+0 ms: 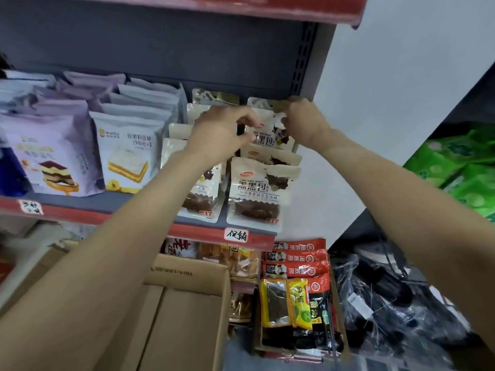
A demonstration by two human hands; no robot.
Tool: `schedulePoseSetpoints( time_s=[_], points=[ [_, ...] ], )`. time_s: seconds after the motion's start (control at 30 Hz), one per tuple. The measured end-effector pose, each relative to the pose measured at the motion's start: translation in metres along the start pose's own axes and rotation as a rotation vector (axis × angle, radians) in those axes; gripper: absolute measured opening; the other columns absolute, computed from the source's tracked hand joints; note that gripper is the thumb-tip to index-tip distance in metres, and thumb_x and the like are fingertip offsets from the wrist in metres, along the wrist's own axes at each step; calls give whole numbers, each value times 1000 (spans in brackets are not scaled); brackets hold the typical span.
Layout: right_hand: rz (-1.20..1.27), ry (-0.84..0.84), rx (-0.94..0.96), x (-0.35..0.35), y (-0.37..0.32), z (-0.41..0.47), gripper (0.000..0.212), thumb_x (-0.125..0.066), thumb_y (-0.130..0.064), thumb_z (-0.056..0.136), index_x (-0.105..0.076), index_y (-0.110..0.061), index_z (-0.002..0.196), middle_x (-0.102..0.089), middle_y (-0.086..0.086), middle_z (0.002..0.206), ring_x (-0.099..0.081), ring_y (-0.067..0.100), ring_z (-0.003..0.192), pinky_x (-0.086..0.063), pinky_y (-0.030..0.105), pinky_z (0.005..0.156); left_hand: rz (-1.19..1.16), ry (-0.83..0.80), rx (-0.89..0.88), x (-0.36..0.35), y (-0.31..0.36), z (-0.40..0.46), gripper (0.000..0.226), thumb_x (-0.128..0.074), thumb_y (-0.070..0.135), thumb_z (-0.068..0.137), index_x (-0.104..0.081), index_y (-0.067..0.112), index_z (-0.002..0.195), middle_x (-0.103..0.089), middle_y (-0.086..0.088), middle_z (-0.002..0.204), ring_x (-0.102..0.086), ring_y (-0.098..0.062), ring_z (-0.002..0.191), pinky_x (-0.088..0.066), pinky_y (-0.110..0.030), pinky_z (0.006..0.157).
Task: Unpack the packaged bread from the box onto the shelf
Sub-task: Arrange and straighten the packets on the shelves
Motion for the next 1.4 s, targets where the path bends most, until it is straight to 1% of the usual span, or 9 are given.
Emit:
schedulePoseSetpoints(
  time_s=[0.13, 0.23, 0.43, 0.6, 0.77, 0.9, 0.97, 1.17, 1.4],
  points=[
    [-235, -95, -96, -9, 0, 19, 35, -47, 6, 90, -51, 0, 124, -59, 21, 118, -59, 40, 106, -48, 42, 82, 170, -348, 61, -13, -9, 18, 23, -71, 42, 80, -69, 37, 102, -67, 16, 109, -59, -9, 99, -49, -32, 86],
    [-206, -100, -126, -9, -2, 22, 25, -47, 8, 90, -61, 2, 109, -62, 21, 112, -60, 39, 104, -49, 41, 81, 307, -237, 34, -13, -9, 19, 16, -66, 42, 85, -71, 37, 100, -69, 14, 103, -58, -11, 90, -40, -25, 71],
    [-204, -7, 19, -13, -2, 12, 25, -44, 14, 83, -62, -1, 92, -66, 19, 91, -61, 38, 83, -39, 34, 65, 354, -26, 29, -11, -12, 15, 22, -56, 41, 92, -68, 36, 110, -68, 8, 112, -61, -18, 104, -38, -26, 78],
    [-86, -13, 43, -17, 9, 6, 18, -47, 3, 87, -63, -4, 89, -65, 19, 87, -61, 39, 77, -51, 40, 69, 323, 14, 43, -12, -17, 15, 22, -55, 39, 94, -68, 34, 111, -69, 5, 111, -60, -19, 104, -37, -26, 79],
    [-153, -128, 57, -10, 3, 8, 23, -44, -5, 93, -65, -5, 103, -63, 20, 98, -60, 40, 89, -42, 35, 70, 265, 0, 56, -17, -20, 14, 20, -56, 37, 92, -69, 33, 107, -70, 7, 107, -62, -17, 99, -41, -26, 76],
    [-145, 86, 29, 10, -1, 19, 25, -40, -13, 93, -63, -4, 89, -64, 19, 88, -60, 40, 79, -40, 34, 63, 239, -6, 45, -19, -24, 13, 20, -56, 40, 92, -68, 34, 106, -70, 8, 105, -62, -18, 97, -42, -29, 81],
    [-113, 132, 41, 11, -1, 30, 23, -41, -13, 93, -64, -8, 96, -65, 15, 96, -61, 39, 83, -46, 37, 67, 285, -3, 0, -20, -27, 13, 22, -53, 41, 93, -68, 32, 108, -69, 5, 106, -61, -20, 98, -39, -31, 86],
    [-101, -25, 34, -17, 0, 53, 29, -43, -24, 98, -48, -17, 126, -55, 15, 120, -61, 41, 95, -50, 46, 75, 225, 7, -50, -24, -42, 16, 25, -54, 40, 92, -69, 27, 107, -56, 9, 130, -39, -19, 126, -26, -34, 102],
    [-60, 12, 141, -24, -3, 49, 26, -45, -19, 97, -58, -20, 120, -60, 11, 115, -61, 37, 93, -47, 41, 73, 232, 14, -52, -26, -44, 19, 24, -52, 41, 93, -69, 28, 104, -66, 5, 114, -52, -22, 112, -35, -35, 93]
  ],
)
Point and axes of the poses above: each hand's wrist, its own z-axis towards the middle knuckle, its own x-axis out of the back of the hand, y = z × x, the point moved 5 cm from there along z, towards the middle knuckle
